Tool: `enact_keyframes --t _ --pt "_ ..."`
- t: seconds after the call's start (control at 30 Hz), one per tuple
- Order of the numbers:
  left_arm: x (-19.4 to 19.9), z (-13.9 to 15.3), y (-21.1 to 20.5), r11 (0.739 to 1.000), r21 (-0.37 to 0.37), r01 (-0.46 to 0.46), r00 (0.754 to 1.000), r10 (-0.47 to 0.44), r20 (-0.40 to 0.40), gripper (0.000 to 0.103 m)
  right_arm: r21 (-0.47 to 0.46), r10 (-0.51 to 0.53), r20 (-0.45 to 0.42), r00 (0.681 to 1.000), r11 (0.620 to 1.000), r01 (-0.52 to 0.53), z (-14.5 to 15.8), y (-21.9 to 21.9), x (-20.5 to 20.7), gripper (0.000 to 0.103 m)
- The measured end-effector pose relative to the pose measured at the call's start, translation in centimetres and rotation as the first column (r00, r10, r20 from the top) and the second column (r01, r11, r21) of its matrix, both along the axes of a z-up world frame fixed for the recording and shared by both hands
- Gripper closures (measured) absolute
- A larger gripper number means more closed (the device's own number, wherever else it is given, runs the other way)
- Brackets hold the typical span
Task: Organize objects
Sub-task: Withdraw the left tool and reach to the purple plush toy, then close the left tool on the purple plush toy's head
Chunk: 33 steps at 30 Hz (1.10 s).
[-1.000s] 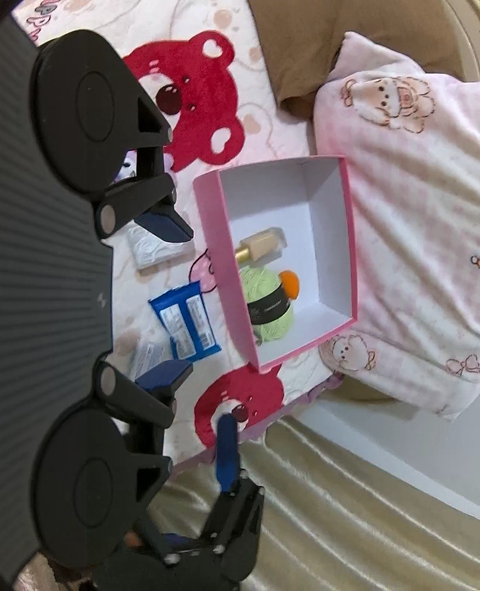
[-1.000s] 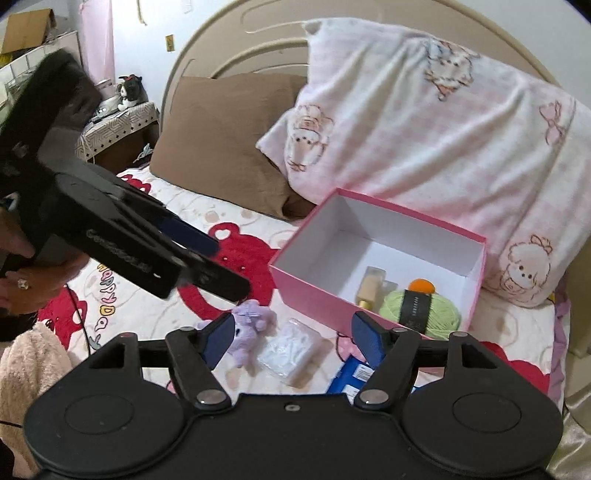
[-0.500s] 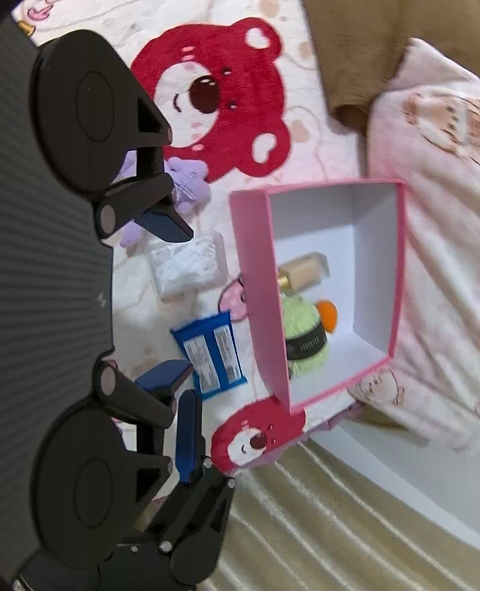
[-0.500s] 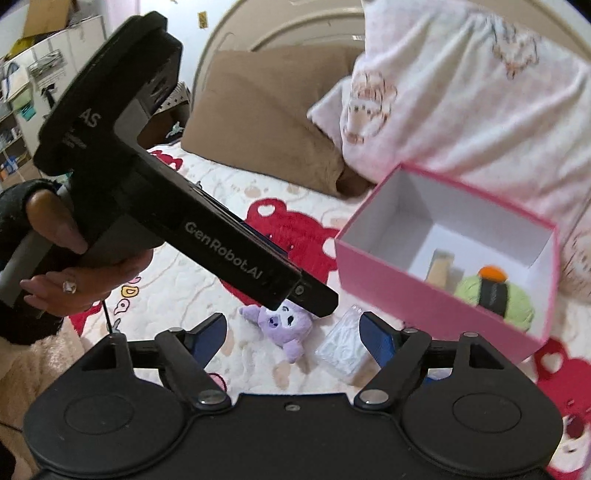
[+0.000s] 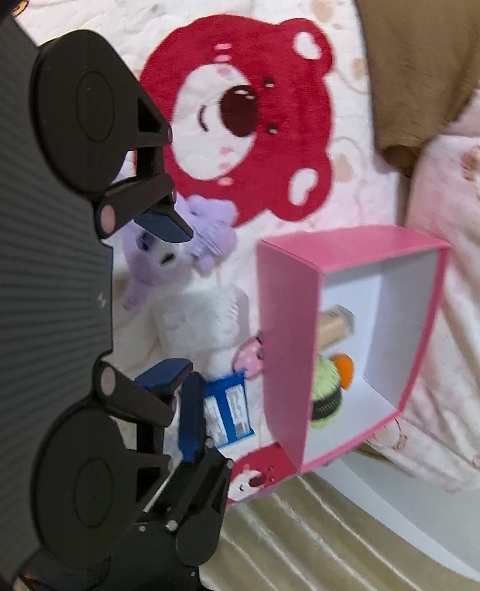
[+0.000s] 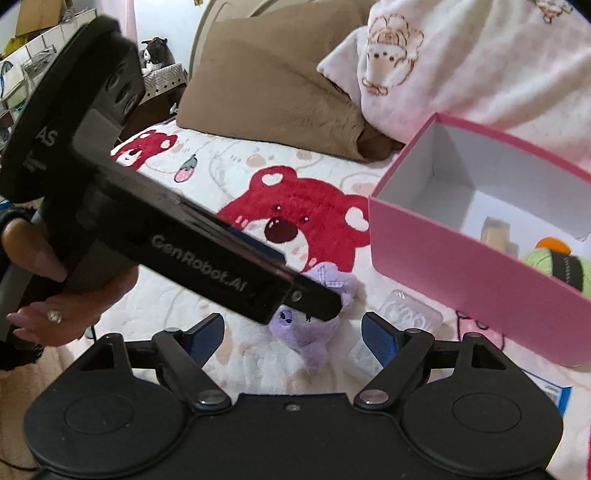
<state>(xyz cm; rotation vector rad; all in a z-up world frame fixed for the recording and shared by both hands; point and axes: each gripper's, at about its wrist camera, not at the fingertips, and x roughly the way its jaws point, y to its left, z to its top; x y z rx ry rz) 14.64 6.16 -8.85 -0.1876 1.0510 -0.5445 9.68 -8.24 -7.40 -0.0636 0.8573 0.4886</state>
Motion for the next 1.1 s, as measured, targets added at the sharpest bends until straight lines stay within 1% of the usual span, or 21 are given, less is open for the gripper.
enact_keyframes --t 0.1,0.23,0.27,0.3,0.33,0.37,0.4,0.53,0.57,0.6,0.7,0.8,0.87,1.0,1.1 --pt "0.4 -1.8 0.7 1.000 0.011 -0.009 1.000 0.009 -0.012 0.036 0.027 -0.018 -0.021 1.000 0.999 0.018 -1.4 0.1 0.6 0.018" --pt "1.2 -4.0 1.7 1.000 0.016 -0.026 0.998 0.027 -0.048 0.036 0.008 -0.029 -0.014 0.999 1.000 0.029 -3.2 1.1 1.5 0.018" --pt "1.4 -4.3 1.9 1.000 0.017 -0.026 0.998 0.027 -0.050 0.039 0.004 -0.035 -0.008 0.999 0.999 0.035 -3.5 1.3 1.7 0.018" --pt "1.4 -4.6 2.0 0.999 0.036 -0.020 0.999 0.022 -0.042 0.049 0.006 -0.042 -0.009 0.999 0.999 0.043 -3.8 1.5 2.0 0.019" --pt "1.4 -4.8 1.8 0.998 0.067 -0.005 1.000 0.007 -0.030 0.056 0.015 -0.048 -0.020 0.999 0.999 0.049 -4.1 1.7 2.2 0.019" --pt "1.3 -5.0 1.6 0.995 0.101 0.009 1.000 -0.007 -0.019 0.057 0.028 -0.054 -0.034 0.998 0.998 0.055 -4.3 1.8 2.4 0.019" --pt "1.2 -5.2 1.5 0.994 0.109 0.020 1.000 -0.018 -0.018 0.057 0.038 -0.059 -0.044 0.997 0.997 0.061 -4.6 2.0 2.5 0.019" --pt "1.3 -5.7 2.1 0.997 0.074 0.003 0.999 0.000 -0.038 0.060 0.021 -0.072 -0.085 0.994 0.997 0.074 -6.4 2.8 3.2 0.022" --pt "1.4 -5.7 2.3 0.998 0.065 -0.005 0.999 0.008 -0.042 0.063 0.021 -0.073 -0.102 0.992 0.997 0.076 -6.9 2.8 3.3 0.025" --pt "1.4 -5.8 2.5 0.998 0.063 -0.010 0.999 0.013 -0.047 0.066 0.026 -0.076 -0.119 0.990 0.996 0.080 -7.4 2.9 3.4 0.025" --pt "1.6 -5.9 2.8 0.999 0.052 -0.012 0.999 0.014 -0.045 0.068 0.054 -0.100 -0.112 0.989 0.993 0.106 -8.2 2.9 3.5 0.025" --pt "1.5 -6.3 3.2 1.000 0.024 -0.008 0.999 0.009 -0.048 0.068 0.054 -0.118 -0.122 0.985 0.991 0.126 -8.9 3.0 3.9 0.025" --pt "1.6 -6.4 3.3 1.000 0.012 -0.016 0.998 0.017 -0.056 0.068 0.043 -0.124 -0.110 0.986 0.991 0.130 -9.0 3.3 3.8 0.025" --pt "1.3 -6.3 3.2 1.000 0.012 -0.019 0.998 0.020 -0.064 0.068 0.015 -0.139 -0.101 0.985 0.990 0.141 -9.1 3.9 3.7 0.024" --pt "1.0 -6.1 2.9 1.000 0.028 -0.002 0.999 0.003 -0.048 0.068 0.053 -0.170 -0.123 0.978 0.983 0.178 -8.8 3.3 3.8 0.025"
